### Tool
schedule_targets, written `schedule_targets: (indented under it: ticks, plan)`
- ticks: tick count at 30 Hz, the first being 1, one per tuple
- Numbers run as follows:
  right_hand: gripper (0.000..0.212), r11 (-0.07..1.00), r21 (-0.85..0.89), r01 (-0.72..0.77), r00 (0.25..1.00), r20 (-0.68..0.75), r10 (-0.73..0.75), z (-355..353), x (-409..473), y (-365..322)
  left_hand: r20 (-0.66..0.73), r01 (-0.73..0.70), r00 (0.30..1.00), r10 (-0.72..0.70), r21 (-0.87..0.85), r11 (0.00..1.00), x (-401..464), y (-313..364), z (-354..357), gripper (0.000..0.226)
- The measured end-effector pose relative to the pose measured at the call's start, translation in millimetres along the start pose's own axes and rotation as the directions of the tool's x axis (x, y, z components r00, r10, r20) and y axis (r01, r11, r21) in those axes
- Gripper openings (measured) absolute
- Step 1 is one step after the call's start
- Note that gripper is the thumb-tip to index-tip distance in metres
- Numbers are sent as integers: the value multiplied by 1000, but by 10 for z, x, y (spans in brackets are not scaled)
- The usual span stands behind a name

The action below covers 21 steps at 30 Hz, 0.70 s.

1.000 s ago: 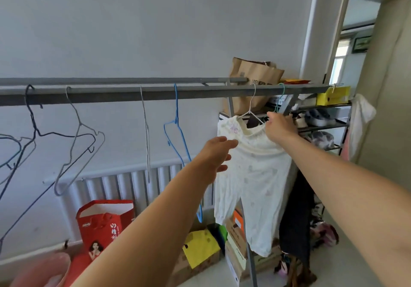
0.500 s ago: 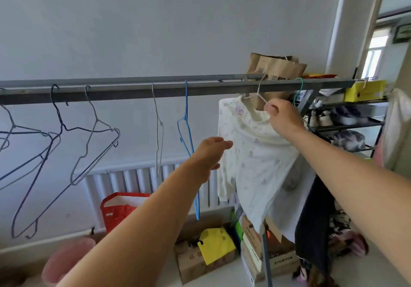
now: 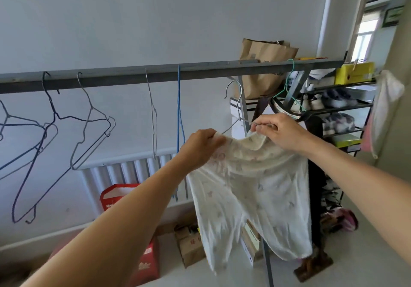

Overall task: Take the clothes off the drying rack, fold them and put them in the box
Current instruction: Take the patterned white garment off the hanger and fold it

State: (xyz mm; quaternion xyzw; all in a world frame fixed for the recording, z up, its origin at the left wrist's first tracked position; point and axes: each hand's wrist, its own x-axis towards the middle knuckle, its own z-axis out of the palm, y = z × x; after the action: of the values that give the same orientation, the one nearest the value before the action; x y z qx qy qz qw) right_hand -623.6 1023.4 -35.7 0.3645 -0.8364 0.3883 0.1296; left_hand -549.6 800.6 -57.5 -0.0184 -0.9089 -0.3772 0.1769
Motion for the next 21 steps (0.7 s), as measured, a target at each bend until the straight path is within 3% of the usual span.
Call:
schedule_targets:
  ticks: [2, 6, 11, 14, 19, 21]
  plan:
    - [18, 1000, 20, -19, 1000, 24, 19, 46, -46, 28, -23, -34, 999, 35, 35, 999, -36, -20, -21, 26]
    - [29, 994, 28, -103, 988, 121, 99, 159, -96, 94, -133, 27, 991, 7, 250, 968, -99, -8, -74, 17]
    - [31, 975, 51, -217, 954, 220, 201, 214, -68, 154, -188, 34, 982, 22, 293, 955, -156, -103, -89, 18]
    - [17, 957, 93, -274, 935, 257, 243, 207, -60, 169, -193, 12, 980, 53, 320, 947, -177, -224, -129, 16]
    - [7, 932, 80, -355, 930, 129, 343, 185, -22, 233, -253, 29, 966, 54, 312, 950, -215, -338, -187, 10]
    - [14, 897, 62, -438, 899, 55, 435, 136, -26, 327, -300, 33, 952, 58, 290, 957, -250, -377, -224, 9]
